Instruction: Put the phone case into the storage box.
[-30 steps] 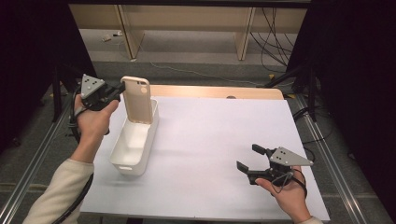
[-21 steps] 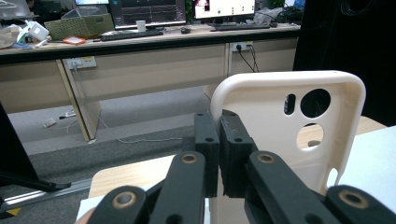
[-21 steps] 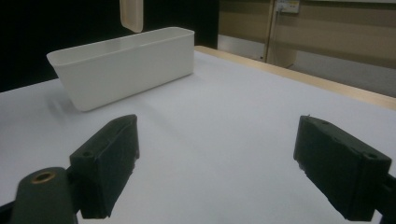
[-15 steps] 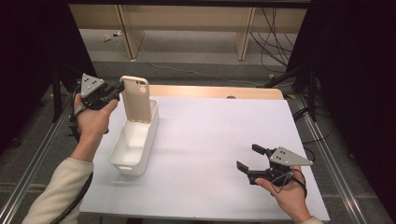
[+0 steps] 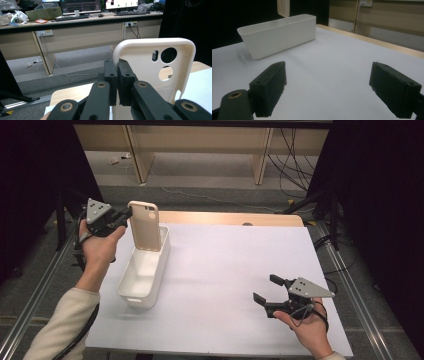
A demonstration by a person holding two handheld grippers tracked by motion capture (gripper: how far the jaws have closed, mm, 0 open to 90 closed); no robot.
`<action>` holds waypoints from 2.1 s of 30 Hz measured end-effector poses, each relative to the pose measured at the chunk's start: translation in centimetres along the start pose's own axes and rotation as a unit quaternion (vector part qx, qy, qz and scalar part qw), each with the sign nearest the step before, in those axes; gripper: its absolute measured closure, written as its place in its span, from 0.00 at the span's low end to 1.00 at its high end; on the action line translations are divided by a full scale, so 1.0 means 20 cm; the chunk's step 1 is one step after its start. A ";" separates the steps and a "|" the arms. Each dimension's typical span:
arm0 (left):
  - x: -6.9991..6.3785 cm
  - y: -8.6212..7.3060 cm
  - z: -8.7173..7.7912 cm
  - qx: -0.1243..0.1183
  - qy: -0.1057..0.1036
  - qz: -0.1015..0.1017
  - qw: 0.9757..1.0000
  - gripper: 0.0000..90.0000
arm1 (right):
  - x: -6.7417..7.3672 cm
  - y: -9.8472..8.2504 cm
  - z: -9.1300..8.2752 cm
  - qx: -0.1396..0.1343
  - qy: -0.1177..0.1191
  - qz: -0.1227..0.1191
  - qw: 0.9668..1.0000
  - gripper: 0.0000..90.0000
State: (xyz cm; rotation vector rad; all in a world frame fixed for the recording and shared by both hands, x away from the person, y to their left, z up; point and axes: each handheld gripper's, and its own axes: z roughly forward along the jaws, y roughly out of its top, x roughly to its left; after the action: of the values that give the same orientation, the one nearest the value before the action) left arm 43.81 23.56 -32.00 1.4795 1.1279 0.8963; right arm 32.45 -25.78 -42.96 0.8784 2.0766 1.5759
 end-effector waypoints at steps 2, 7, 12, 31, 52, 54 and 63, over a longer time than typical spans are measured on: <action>0.00 0.00 0.00 0.000 0.001 0.000 1.000 0.97 | 0.00 0.00 0.00 -0.005 0.002 0.003 1.000 0.17; 0.01 0.00 0.01 0.001 0.004 0.002 1.000 0.97 | 0.00 0.00 -0.01 0.005 -0.003 -0.002 1.000 0.17; 0.01 -0.01 0.01 0.002 0.005 0.002 1.000 0.96 | 0.00 0.00 -0.01 0.006 -0.002 0.002 1.000 0.17; 0.02 -0.02 0.04 0.007 0.007 0.003 1.000 0.97 | 0.00 0.00 -0.01 0.005 -0.002 -0.002 1.000 0.17; 0.03 -0.03 0.07 0.009 0.009 0.003 1.000 0.97 | 0.01 0.00 0.00 -0.005 0.007 0.004 1.000 0.17; 0.03 -0.03 0.07 0.008 0.009 0.003 1.000 0.96 | 0.00 0.00 0.00 -0.006 0.006 0.002 1.000 0.17; 0.04 -0.03 0.08 0.009 0.009 0.002 1.000 0.96 | 0.00 0.00 0.01 -0.008 0.004 0.000 1.000 0.17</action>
State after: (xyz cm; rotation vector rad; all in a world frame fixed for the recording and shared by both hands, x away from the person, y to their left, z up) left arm 45.40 23.92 -33.00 1.4916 1.1492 0.9076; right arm 32.45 -25.64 -43.03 0.8667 2.0671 1.5958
